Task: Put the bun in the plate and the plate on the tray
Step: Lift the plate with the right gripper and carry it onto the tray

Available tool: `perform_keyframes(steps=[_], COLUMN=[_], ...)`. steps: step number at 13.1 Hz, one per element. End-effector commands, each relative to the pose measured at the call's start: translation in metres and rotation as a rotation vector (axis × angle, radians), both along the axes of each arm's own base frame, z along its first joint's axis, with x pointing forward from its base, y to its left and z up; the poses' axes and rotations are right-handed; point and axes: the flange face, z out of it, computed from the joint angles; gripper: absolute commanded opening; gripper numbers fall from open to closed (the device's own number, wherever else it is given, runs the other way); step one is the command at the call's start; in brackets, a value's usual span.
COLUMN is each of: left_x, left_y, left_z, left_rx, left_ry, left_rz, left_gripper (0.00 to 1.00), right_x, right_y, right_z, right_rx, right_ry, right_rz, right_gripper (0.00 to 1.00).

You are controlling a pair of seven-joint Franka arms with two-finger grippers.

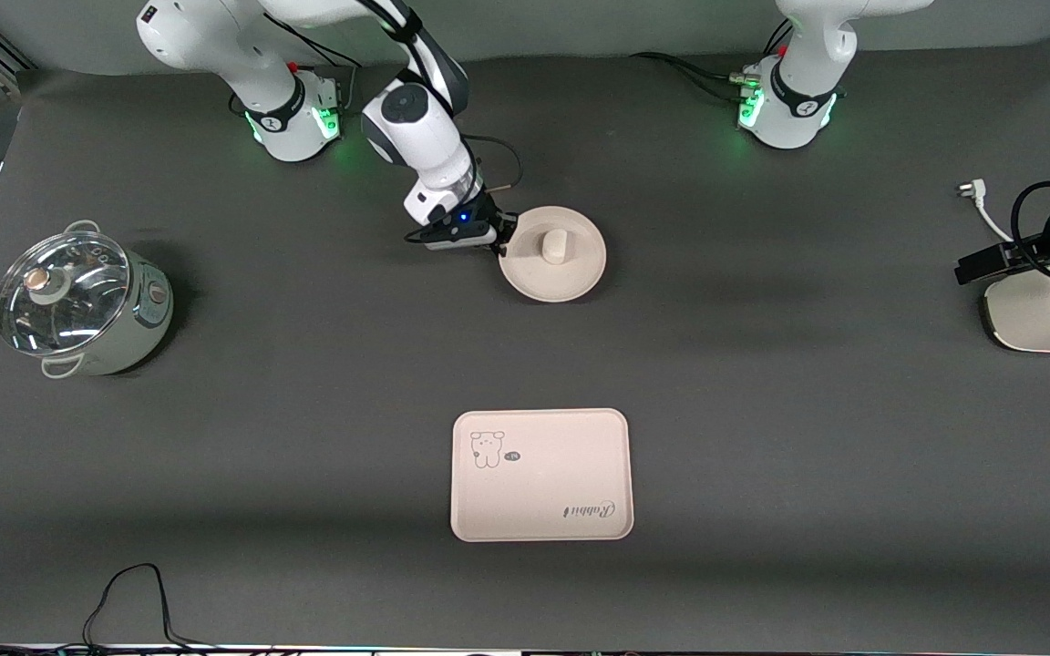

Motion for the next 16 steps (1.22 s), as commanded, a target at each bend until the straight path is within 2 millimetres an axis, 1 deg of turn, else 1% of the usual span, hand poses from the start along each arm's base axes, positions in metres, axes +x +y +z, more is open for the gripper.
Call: perform_keyframes(steps=[1, 2, 3, 4, 5, 6, 7, 9, 10, 12, 15, 16], left_x=[0.000, 0.000, -0.001, -0.001, -0.001, -0.001, -0.001, -0.001, -0.001, 0.000, 0.000, 0.000], left_y=[-0.002, -0.002, -0.002, -0.002, -0.003, -0.003, -0.003, -0.004, -0.004, -0.004, -0.004, -0.004], left_z=[0.002, 0.002, 0.002, 0.002, 0.002, 0.002, 0.002, 0.002, 0.001, 0.002, 0.002, 0.002], left_rx=[-0.007, -0.007, -0.008, -0.009, -0.009, -0.008, -0.008, -0.009, -0.009, -0.009, -0.009, -0.009], left_ry=[0.008, 0.009, 0.016, 0.019, 0.019, 0.019, 0.019, 0.019, 0.019, 0.014, 0.016, 0.014], left_rz=[0.000, 0.000, 0.000, 0.000, -0.001, -0.001, -0.001, -0.003, -0.003, -0.003, -0.003, -0.003], left_gripper=[1.00, 1.00, 1.00, 1.00, 1.00, 1.00, 1.00, 1.00, 1.00, 1.00, 1.00, 1.00], right_x=[0.008, 0.015, 0.022, 0.028, 0.041, 0.053, 0.075, 0.134, 0.158, 0.211, 0.288, 0.310], right_y=[-0.007, -0.010, -0.011, -0.007, -0.005, -0.005, -0.004, -0.005, -0.001, 0.000, 0.008, 0.011], right_z=[0.060, 0.078, 0.089, 0.098, 0.103, 0.099, 0.097, 0.094, 0.094, 0.093, 0.077, 0.073], right_rx=[0.029, 0.031, 0.031, 0.037, 0.046, 0.042, 0.043, 0.037, 0.033, 0.039, 0.066, 0.071], right_ry=[0.004, 0.004, 0.009, 0.008, 0.002, 0.001, -0.009, -0.013, -0.007, -0.010, -0.022, -0.019], right_rz=[-0.016, -0.011, -0.014, -0.018, -0.033, -0.043, -0.052, -0.089, -0.094, -0.131, -0.183, -0.191], right_gripper=[0.00, 0.00, 0.00, 0.00, 0.00, 0.00, 0.00, 0.00, 0.00, 0.00, 0.00, 0.00])
